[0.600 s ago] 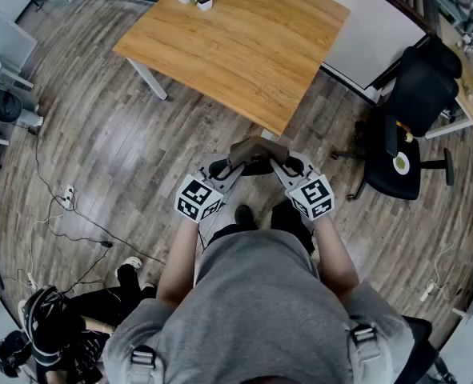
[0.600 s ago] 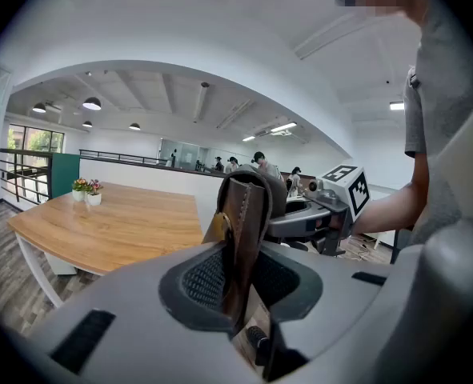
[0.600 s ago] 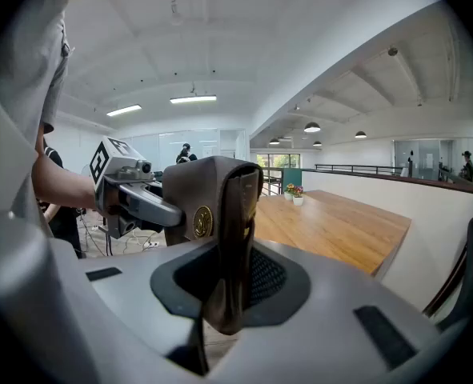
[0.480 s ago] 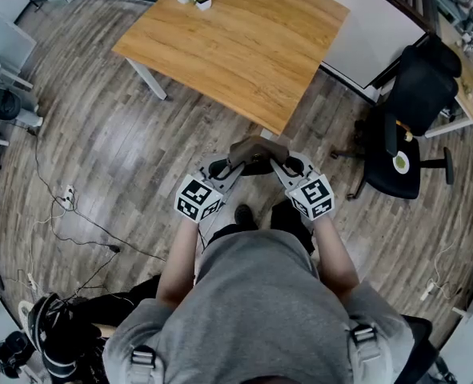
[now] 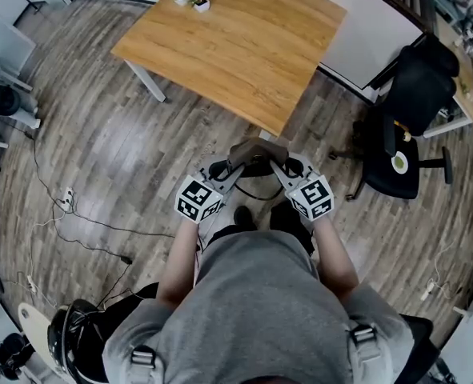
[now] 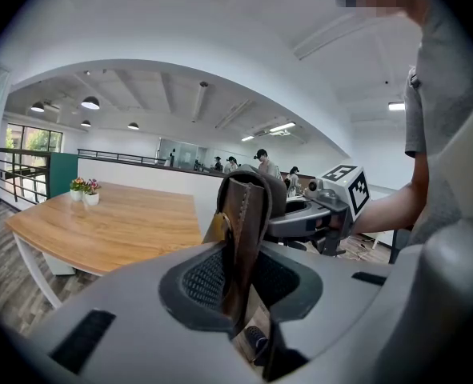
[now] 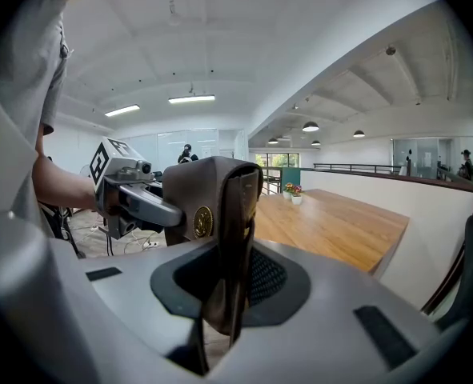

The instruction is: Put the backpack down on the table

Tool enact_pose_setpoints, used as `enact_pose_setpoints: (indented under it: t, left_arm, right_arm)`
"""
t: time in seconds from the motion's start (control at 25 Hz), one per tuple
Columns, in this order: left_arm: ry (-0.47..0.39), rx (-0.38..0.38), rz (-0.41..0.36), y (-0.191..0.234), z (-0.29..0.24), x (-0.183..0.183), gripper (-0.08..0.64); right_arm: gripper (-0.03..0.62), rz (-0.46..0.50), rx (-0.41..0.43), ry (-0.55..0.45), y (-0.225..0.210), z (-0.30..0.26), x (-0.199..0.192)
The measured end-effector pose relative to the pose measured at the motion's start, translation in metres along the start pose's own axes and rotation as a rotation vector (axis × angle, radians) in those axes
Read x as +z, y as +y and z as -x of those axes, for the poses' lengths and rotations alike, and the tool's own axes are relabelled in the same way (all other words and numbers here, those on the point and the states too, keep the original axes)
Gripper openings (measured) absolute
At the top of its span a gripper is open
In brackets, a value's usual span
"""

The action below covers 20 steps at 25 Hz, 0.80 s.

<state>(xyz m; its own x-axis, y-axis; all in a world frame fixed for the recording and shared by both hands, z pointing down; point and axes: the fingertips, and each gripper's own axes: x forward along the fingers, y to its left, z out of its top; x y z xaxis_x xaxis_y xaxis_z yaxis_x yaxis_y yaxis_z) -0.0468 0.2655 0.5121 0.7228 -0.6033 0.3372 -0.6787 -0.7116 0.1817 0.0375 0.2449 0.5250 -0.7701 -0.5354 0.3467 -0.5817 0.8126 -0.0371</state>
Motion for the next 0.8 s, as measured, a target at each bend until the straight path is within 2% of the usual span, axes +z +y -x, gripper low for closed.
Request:
enact_pose_setpoints:
  t: [0.8]
  left_arm:
    - [0.016,-0.022,-0.025,-0.0029,-0.003,-0.0015,0.084]
  right_arm:
    - [0.075,-0.016,-0.043,-0.005,0.001,0.0063,-0.005]
